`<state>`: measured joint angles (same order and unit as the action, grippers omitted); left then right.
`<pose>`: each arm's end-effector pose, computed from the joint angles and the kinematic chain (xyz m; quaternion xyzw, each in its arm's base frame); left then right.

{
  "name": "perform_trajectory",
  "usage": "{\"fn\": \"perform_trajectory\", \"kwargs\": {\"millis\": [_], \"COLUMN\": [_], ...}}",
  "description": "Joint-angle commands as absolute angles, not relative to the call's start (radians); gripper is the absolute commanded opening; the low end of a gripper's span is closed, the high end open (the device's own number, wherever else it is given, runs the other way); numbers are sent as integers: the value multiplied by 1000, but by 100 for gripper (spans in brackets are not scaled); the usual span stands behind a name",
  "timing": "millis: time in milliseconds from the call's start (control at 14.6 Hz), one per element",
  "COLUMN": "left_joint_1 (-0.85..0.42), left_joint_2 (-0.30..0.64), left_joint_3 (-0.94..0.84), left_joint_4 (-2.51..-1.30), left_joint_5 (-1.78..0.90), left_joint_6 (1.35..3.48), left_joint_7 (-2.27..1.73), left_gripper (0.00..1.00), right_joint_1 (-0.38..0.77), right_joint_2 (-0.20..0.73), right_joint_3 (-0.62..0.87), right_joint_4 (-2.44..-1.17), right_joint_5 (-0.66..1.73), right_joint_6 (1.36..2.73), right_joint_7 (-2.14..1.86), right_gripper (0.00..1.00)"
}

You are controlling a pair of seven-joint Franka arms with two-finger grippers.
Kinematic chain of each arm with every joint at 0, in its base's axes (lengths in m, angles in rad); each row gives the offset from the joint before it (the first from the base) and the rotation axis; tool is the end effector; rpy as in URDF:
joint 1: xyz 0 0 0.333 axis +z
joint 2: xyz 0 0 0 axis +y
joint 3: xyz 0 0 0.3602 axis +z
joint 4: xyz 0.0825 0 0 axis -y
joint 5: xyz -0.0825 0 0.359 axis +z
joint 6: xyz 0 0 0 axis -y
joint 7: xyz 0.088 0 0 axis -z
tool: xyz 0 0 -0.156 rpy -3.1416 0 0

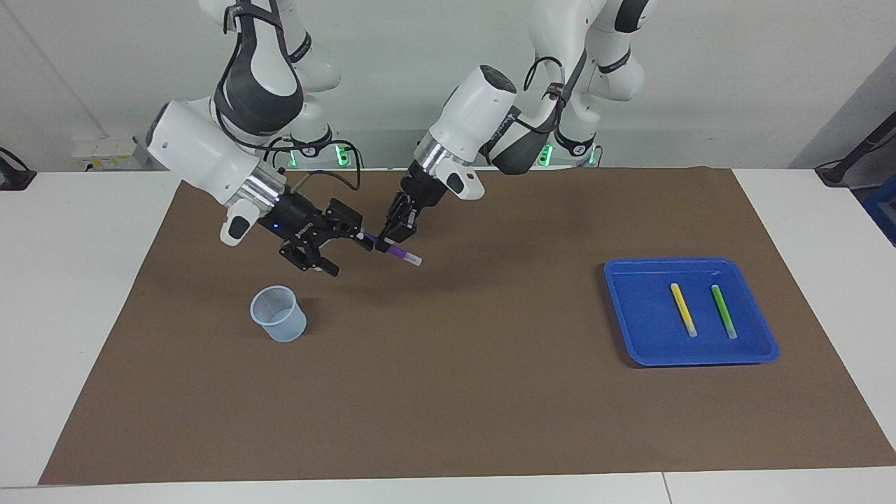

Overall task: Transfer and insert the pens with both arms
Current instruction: 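Carry the pen toward center while the right gripper reaches toward it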

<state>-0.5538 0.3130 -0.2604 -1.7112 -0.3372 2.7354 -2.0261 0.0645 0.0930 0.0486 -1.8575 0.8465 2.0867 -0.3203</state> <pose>0.5115 -0.4993 0.5115 0.6733 0.6370 -0.0976 0.3624 0.5880 0.1354 0.5142 -0.9258 -0.0215 -0.0999 0.3639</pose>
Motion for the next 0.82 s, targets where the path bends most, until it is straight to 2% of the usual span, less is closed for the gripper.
{"fn": "perform_trajectory", "kwargs": {"millis": [0,752], "left_joint_1": [-555,-591], "left_joint_2": [321,336], "left_joint_3": [-256,-256], "left_joint_4": [-1713,-1707], "left_joint_5": [-357,-357], "left_joint_6": [2786,2855], "left_joint_7": [-2028,-2031], "left_gripper": [0,0], "right_joint_1": [40,81], "right_joint_2": [43,48], "right_joint_3": [54,57], "right_joint_4": [-1881,-1876], "right_joint_5": [862,818], "right_joint_6": [2049,2128], "right_joint_7": [-344,-313], "right_gripper": [92,61]}}
